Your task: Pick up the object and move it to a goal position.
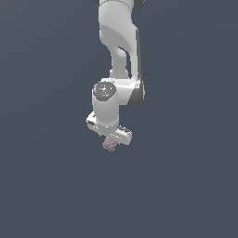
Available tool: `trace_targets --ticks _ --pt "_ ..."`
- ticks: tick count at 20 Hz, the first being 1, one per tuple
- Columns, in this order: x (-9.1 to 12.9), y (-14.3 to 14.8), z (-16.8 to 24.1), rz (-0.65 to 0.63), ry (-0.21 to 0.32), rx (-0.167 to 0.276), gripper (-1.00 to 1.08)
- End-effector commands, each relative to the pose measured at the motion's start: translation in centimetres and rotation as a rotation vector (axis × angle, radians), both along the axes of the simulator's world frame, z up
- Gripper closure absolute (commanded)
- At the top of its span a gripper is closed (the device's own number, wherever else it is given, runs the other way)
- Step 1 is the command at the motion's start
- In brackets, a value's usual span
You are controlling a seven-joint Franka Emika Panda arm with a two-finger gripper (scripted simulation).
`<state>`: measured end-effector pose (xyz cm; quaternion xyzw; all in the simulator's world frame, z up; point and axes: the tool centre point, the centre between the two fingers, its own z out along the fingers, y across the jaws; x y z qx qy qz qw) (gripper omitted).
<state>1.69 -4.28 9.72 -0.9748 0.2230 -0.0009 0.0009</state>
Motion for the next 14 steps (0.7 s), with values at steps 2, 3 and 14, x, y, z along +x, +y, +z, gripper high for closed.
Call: trace_targets --ticks 2,3,14 --pt "-0.1 -0.2 -0.6 -0.026 0.002 -0.001 -0.92" --pt "-0.1 -0.3 -0.7 -0.029 0.002 -0.001 -0.92" --pt "-0.2 -0.3 -3.7 -0.028 0.002 -0.001 -0.92"
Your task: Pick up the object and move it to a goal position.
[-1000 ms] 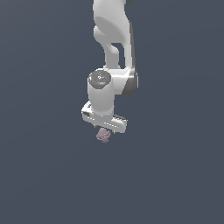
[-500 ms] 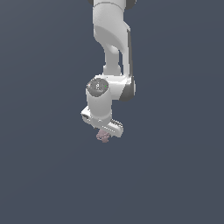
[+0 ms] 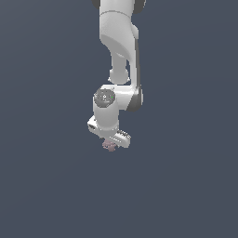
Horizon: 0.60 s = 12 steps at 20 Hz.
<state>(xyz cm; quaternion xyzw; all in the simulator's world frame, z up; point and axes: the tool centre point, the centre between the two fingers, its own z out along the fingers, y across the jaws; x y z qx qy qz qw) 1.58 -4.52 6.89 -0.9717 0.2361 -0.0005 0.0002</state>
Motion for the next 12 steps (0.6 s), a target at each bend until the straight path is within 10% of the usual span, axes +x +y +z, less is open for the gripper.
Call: trace_targets --ticks 1,8,9,12 --pt "-0.1 0.0 -1.4 -0.002 0.001 0.000 -0.92" --pt "0.0 0.0 -2.9 -0.003 0.001 0.000 -0.92" --pt "0.0 0.0 -2.9 -0.003 0.001 0.000 1.08" --pt "0.0 0.0 -2.9 -0.003 0.001 0.000 1.08"
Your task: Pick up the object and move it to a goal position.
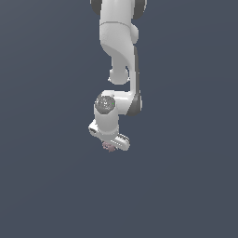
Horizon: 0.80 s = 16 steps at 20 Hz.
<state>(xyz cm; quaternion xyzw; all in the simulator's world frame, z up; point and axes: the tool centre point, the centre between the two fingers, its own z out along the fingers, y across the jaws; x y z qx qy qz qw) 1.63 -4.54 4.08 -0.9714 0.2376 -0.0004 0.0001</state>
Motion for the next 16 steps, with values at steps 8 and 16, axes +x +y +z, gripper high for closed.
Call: trace_targets --ticks 8,16 --pt "0.0 0.0 0.0 0.000 0.000 0.000 1.08" --pt "0.7 1.1 2.5 0.000 0.000 0.000 1.08"
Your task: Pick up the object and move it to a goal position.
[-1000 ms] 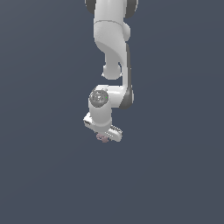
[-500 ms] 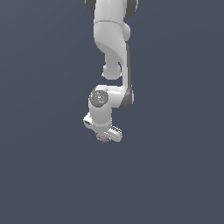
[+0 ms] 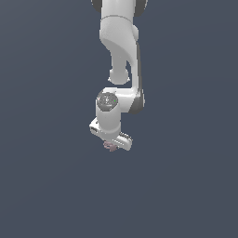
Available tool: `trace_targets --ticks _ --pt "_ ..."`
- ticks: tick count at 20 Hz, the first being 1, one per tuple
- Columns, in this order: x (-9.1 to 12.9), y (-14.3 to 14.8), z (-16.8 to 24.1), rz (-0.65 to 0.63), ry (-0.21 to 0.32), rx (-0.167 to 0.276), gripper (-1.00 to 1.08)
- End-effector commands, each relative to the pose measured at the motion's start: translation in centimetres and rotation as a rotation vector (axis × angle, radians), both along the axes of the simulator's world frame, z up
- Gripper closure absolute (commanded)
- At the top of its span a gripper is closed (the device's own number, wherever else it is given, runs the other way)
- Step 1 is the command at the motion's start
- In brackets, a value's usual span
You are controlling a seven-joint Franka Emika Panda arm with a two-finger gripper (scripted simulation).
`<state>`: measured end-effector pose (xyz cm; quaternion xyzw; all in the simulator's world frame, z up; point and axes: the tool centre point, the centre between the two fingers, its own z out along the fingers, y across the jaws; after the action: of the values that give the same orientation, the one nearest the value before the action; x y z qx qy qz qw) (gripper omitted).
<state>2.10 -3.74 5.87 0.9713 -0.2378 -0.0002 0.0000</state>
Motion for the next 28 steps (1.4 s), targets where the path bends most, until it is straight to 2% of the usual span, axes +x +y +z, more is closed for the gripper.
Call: trace_targets --ticks 1,18,28 --pt "0.4 0.6 1.3 0.001 -0.001 0.000 1.08" --pt "4.7 6.9 15.9 0.000 -0.001 -0.001 1.08" --pt "6.3 8.9 20.3 0.000 -0.001 -0.001 1.08"
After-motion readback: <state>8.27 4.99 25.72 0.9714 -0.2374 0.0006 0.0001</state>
